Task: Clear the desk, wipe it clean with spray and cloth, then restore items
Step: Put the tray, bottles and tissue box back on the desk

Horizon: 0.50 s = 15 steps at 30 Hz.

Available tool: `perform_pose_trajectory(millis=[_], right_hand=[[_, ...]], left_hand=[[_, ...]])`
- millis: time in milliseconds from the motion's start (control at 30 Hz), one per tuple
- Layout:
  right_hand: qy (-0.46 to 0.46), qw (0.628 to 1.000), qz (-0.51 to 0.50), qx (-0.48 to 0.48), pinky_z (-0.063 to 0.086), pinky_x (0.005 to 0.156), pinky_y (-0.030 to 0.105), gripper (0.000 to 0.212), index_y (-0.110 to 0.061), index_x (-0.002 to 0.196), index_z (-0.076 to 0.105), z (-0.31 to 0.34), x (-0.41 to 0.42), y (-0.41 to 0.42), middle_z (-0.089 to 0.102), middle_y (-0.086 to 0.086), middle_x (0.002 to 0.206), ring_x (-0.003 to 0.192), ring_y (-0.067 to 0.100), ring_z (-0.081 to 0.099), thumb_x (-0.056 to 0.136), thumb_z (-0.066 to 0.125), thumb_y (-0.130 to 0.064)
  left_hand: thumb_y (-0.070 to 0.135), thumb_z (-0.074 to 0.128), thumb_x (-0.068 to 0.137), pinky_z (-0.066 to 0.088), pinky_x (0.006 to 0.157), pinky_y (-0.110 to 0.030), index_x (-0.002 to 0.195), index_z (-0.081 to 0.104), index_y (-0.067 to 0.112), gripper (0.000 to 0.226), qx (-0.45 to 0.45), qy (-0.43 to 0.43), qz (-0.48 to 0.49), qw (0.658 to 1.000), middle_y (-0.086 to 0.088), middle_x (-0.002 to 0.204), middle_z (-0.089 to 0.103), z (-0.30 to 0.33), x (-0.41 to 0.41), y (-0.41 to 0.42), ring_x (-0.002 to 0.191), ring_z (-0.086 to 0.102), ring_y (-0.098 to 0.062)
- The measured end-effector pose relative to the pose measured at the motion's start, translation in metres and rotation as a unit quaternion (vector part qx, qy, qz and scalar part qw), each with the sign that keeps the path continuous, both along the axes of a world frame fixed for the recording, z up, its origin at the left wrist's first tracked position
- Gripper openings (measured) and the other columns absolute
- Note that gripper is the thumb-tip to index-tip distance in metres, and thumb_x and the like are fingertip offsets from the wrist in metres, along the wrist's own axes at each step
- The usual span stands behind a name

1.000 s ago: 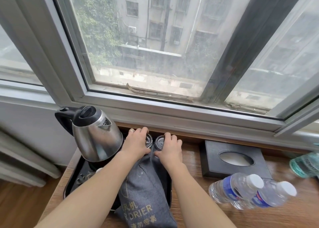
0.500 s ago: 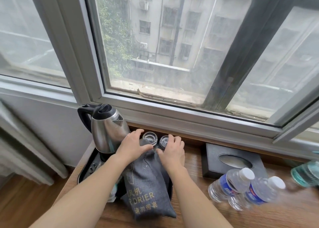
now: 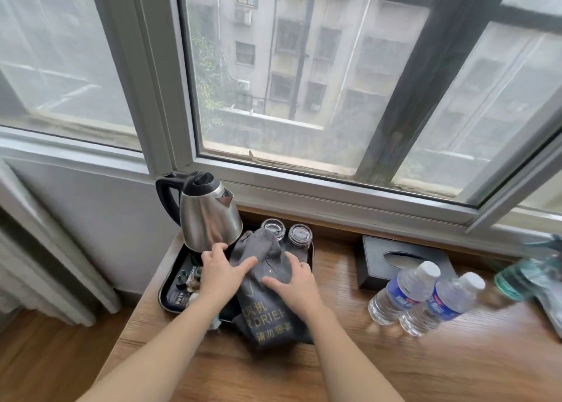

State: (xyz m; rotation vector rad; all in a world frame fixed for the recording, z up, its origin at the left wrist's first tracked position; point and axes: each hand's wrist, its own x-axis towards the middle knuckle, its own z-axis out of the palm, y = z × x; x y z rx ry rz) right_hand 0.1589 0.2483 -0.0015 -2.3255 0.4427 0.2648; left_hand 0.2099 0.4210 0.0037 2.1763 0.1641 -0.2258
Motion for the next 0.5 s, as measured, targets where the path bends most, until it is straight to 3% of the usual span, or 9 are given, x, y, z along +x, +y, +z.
perform_pose_trajectory(millis=[133, 333, 500], right_hand=[[0.028, 0.999, 0.009, 0.034, 0.038, 0.113, 0.038, 0.101, -0.040, 0.160, 0.024, -0.002, -0.008, 0.012, 0.049, 0.006, 0.150, 0.140, 0.026, 0.045, 0.077, 0.074, -0.068], [0.058, 0.998, 0.021, 0.021, 0.040, 0.111, 0.035, 0.092, -0.047, 0.158, 0.026, -0.004, -0.007, 0.014, 0.051, 0.003, 0.153, 0.139, 0.026, 0.047, 0.080, 0.073, -0.063], [0.047, 0.998, 0.010, 0.033, 0.039, 0.115, 0.039, 0.093, -0.046, 0.156, 0.031, -0.007, -0.008, 0.011, 0.052, -0.002, 0.152, 0.138, 0.022, 0.048, 0.076, 0.077, -0.058]], left_hand=[[0.052, 0.078, 0.074, 0.041, 0.103, -0.037, 0.145, 0.035, 0.021, 0.088, 0.025, 0.048, -0.075, 0.996, -0.010, 0.134, 0.048, -0.003, -0.006, -0.004, 0.124, 0.050, -0.029], [0.035, 0.087, 0.064, 0.043, 0.101, -0.035, 0.151, 0.029, 0.028, 0.105, 0.000, 0.084, -0.133, 0.987, -0.011, 0.137, 0.046, -0.004, 0.005, -0.004, 0.123, 0.050, -0.028], [0.028, 0.088, 0.044, 0.048, 0.100, -0.040, 0.142, 0.045, 0.031, 0.107, -0.082, 0.093, -0.104, 0.987, -0.004, 0.129, 0.061, -0.016, 0.010, -0.003, 0.113, 0.059, -0.023]])
